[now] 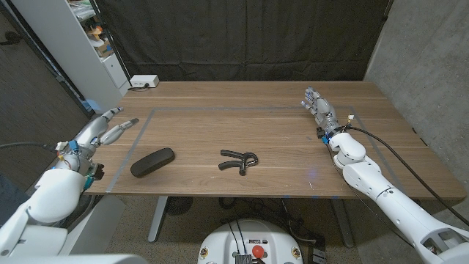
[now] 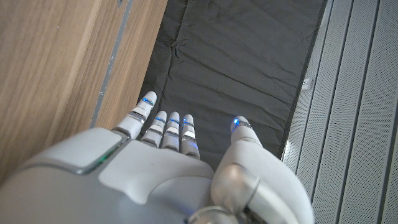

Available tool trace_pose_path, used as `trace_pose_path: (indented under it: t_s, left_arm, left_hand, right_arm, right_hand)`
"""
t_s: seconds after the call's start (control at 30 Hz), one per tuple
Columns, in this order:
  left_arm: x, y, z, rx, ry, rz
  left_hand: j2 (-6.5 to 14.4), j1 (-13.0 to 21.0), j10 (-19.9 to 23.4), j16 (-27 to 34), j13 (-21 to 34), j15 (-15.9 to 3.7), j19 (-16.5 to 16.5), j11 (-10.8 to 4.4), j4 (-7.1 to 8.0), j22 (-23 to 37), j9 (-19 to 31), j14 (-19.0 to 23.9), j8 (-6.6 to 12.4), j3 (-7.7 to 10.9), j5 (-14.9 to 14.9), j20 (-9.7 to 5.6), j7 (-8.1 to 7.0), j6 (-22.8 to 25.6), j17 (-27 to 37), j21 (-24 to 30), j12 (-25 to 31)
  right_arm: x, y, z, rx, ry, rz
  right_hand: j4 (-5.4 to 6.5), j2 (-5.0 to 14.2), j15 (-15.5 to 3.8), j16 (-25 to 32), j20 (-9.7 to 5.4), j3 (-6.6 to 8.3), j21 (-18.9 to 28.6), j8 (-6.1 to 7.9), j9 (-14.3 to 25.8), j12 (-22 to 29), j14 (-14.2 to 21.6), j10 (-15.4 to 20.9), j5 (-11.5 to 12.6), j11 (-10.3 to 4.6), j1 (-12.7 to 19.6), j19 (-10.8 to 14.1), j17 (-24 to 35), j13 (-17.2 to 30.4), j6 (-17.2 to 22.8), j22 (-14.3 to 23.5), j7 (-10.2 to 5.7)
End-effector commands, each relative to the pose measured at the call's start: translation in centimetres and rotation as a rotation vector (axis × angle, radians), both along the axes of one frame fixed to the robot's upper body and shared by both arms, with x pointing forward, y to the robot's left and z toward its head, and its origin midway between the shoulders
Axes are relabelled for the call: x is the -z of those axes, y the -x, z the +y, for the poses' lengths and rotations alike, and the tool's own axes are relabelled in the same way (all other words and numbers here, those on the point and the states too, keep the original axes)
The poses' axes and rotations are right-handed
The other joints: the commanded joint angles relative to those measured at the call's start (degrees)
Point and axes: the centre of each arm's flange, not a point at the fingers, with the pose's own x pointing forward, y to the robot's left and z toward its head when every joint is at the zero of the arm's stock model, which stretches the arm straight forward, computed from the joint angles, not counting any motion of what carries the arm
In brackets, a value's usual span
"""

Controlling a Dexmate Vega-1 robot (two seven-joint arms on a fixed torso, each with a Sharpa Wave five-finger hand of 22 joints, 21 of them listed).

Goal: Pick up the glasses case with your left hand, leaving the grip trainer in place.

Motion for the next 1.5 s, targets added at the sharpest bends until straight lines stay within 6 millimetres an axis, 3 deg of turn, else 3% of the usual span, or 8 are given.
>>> trace_pose_path:
  t_s: [0.03, 0.6, 1.0, 1.23, 1.5]
  left_arm:
    - [0.3, 0.6, -0.1, -0.045, -0.046, 0.021]
    - [0.3, 1.0, -1.0, -0.167, -0.104, 0.055]
    - [-0.2, 1.5, -1.4, -0.241, -0.159, 0.071]
    - [-0.1, 1.4, -1.4, -0.266, -0.179, 0.099]
    - [-0.5, 1.5, -1.0, -0.295, -0.237, 0.134]
  left_hand:
    - [-0.24, 1.16, 0.49, 0.18, 0.17, 0.30, -0.08, 0.07, -0.34, 0.25, 0.13, 0.36, 0.29, 0.05, 0.06, 0.76, -0.17, 0.35, 0.11, 0.21, 0.27]
    - [-3.01, 3.85, 3.44, 0.95, 0.50, 1.03, 2.40, -0.17, -0.15, 0.50, 0.22, 3.29, 0.57, -0.42, 0.25, 2.94, -1.16, 2.19, 0.27, 1.05, 1.32]
    - [-4.85, 3.25, 5.70, 1.55, 0.77, 1.11, 4.83, -0.28, 0.72, 0.64, 0.27, 6.03, 0.47, -1.67, 0.21, 2.88, -1.26, 3.69, 0.41, 1.79, 2.08]
    - [-5.93, 2.32, 6.07, 1.60, 0.89, 1.16, 5.68, -0.19, 1.22, 0.70, 0.29, 6.76, 0.24, -2.58, 0.27, 4.97, -1.36, 3.92, 0.51, 1.98, 2.15]
    - [-6.43, 1.60, 6.26, 1.59, 0.95, 1.05, 5.71, -0.39, 1.59, 0.74, 0.30, 7.03, 0.10, -3.13, 0.31, 5.58, -1.54, 4.01, 0.58, 1.90, 2.17]
  right_arm:
    - [-0.2, -0.1, 0.4, -0.006, 0.011, -0.002]
    - [0.2, 0.1, -0.5, -0.002, 0.006, 0.005]
    - [0.6, 0.2, -1.2, 0.007, 0.001, 0.008]
    - [0.6, 0.3, -1.3, 0.007, 0.001, 0.007]
    - [0.6, 0.4, -1.4, 0.008, 0.002, 0.004]
  right_hand:
    - [-0.04, 0.55, -0.04, 0.23, 0.04, -0.18, -0.06, 0.42, 0.18, 0.41, 0.45, 0.65, -0.17, 0.12, 0.18, 0.43, 0.12, 0.15, 0.36, 0.26, -0.07]
    - [-0.04, 0.62, -0.08, 0.37, 0.08, -0.33, -0.19, 0.48, 0.18, 0.33, 0.81, 0.49, -0.19, 0.12, 0.13, 0.45, 0.18, 0.16, 0.60, 0.26, -0.06]
    - [-0.05, 0.66, -0.03, 0.45, 0.15, -0.42, -0.20, 0.50, 0.18, 0.33, 1.03, 0.49, -0.20, 0.22, 0.11, 0.62, 0.22, 0.16, 0.75, 0.26, -0.03]
    - [-0.05, 0.68, 0.00, 0.47, 0.15, -0.47, -0.22, 0.48, 0.18, 0.34, 1.08, 0.51, -0.21, 0.19, 0.09, 0.66, 0.24, 0.17, 0.74, 0.26, -0.03]
    - [-0.05, 0.69, -0.09, 0.49, 0.15, -0.55, -0.25, 0.46, 0.18, 0.31, 1.11, 0.46, -0.22, 0.16, 0.06, 0.72, 0.28, 0.17, 0.73, 0.26, -0.04]
